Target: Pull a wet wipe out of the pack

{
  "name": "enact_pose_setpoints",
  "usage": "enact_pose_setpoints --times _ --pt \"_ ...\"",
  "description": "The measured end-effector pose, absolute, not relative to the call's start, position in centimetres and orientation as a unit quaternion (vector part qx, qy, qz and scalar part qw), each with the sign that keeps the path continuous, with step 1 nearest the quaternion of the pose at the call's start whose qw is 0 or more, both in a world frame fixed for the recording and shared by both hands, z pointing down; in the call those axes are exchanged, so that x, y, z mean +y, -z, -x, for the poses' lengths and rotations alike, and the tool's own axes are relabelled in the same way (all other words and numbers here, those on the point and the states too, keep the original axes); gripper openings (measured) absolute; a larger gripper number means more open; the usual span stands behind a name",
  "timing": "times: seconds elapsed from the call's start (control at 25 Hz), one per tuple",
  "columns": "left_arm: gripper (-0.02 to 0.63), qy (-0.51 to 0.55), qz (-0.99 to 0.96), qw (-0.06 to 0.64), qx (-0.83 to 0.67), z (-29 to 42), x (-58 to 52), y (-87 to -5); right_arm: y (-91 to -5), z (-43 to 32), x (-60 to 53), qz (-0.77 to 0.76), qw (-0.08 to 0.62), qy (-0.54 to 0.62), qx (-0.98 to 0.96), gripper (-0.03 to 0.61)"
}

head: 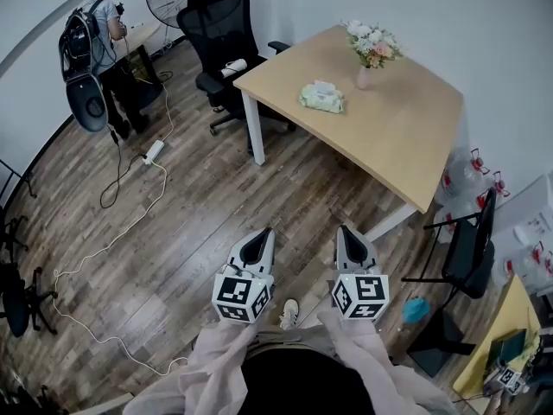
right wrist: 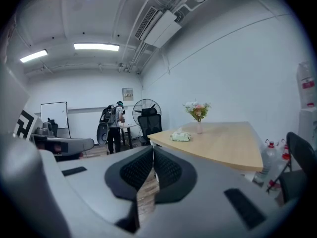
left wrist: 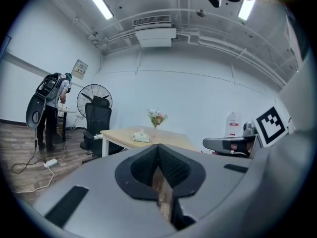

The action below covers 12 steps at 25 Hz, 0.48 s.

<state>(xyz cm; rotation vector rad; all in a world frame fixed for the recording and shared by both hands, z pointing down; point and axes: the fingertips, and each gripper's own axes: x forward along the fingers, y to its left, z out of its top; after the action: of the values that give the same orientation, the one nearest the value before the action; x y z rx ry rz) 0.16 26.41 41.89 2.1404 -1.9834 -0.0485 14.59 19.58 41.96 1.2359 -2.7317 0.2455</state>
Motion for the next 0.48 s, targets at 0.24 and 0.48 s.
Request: enact_pose_setpoints --times 0.24,0.48 --pt "0.012 0.021 -0.72 0.112 -0.684 -1.1 24.3 -42.2 -42.3 -15.7 17.4 -0.4 0.071 -0.08 -0.91 0.012" --pt "0.012 0.02 -0.716 0.117 -0.688 -1.4 23.3 -42.3 -42.6 -15.8 16.3 -0.394 0.074 -0.086 -0.912 0.012"
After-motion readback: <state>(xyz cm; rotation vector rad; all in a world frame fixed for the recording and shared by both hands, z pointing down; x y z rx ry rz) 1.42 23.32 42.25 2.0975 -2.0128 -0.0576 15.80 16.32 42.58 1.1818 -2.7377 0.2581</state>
